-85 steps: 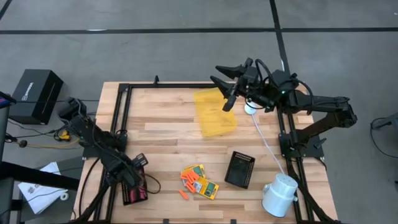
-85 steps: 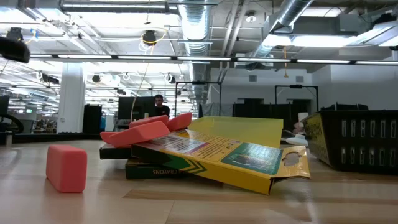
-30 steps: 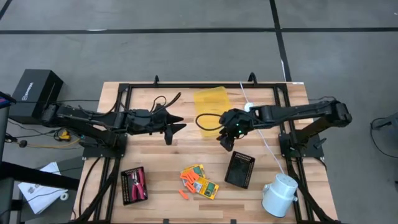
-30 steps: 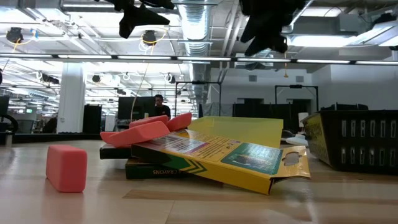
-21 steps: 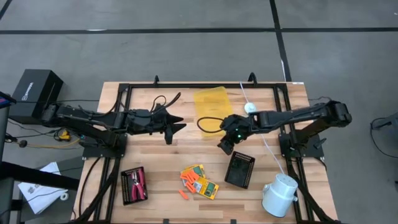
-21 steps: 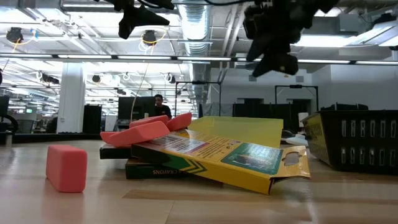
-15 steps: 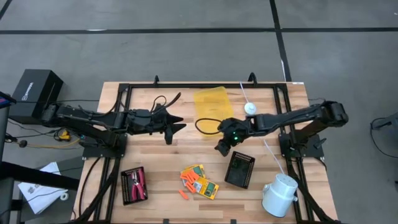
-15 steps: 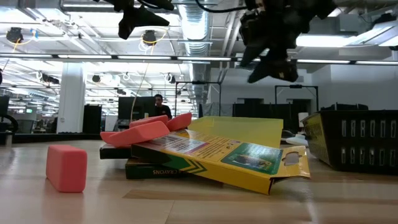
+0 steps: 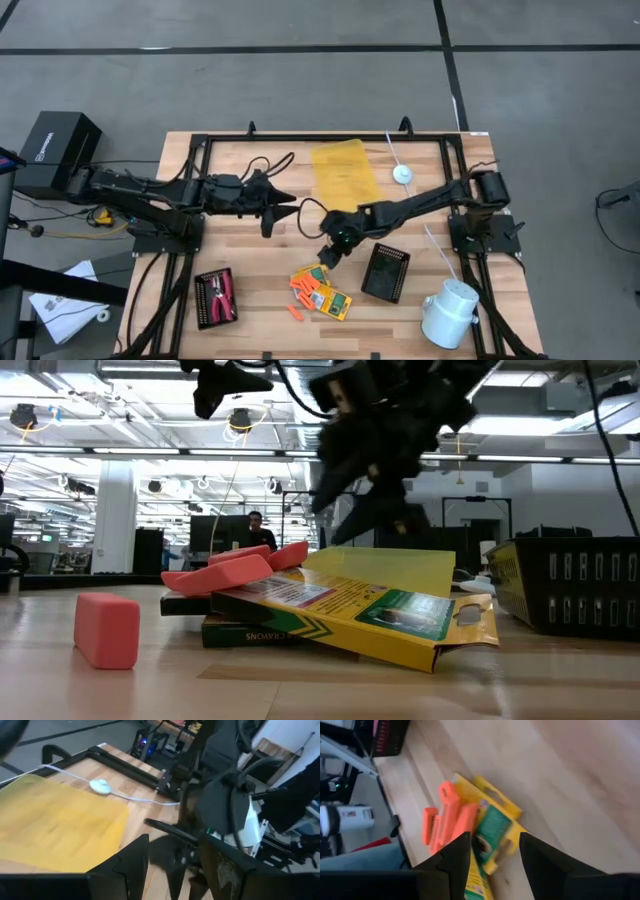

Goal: Pick & Place School Supplies
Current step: Put the yellow crayon box into the yellow bin

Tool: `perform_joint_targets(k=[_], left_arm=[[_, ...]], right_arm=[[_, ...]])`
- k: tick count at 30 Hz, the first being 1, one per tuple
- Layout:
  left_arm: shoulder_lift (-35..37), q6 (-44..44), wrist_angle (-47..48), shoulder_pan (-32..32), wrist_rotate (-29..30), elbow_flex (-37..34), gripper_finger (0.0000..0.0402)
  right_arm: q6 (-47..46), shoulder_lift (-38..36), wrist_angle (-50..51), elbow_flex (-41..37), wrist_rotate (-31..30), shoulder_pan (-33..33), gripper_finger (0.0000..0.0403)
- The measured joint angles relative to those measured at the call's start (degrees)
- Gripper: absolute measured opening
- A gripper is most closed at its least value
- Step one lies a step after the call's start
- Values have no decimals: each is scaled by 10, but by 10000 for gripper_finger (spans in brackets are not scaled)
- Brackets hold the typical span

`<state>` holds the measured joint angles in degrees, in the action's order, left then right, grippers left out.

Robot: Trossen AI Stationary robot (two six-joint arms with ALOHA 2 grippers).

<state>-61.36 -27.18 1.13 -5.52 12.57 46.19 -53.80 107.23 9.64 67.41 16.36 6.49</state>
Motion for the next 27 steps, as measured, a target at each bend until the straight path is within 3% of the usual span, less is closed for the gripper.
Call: perform_joint_targets(k=[8, 17, 27], left_arm=[[-1, 1, 4, 0, -32, 0, 167], [-2, 2, 5, -2, -54, 0, 167], [-2, 1, 5, -2, -55, 0, 167]], right_arm=[[-13, 53, -1, 53, 30, 19, 173], [-20, 55, 75, 51, 29, 25, 170], [-13, 55, 81, 51, 27, 15, 172]])
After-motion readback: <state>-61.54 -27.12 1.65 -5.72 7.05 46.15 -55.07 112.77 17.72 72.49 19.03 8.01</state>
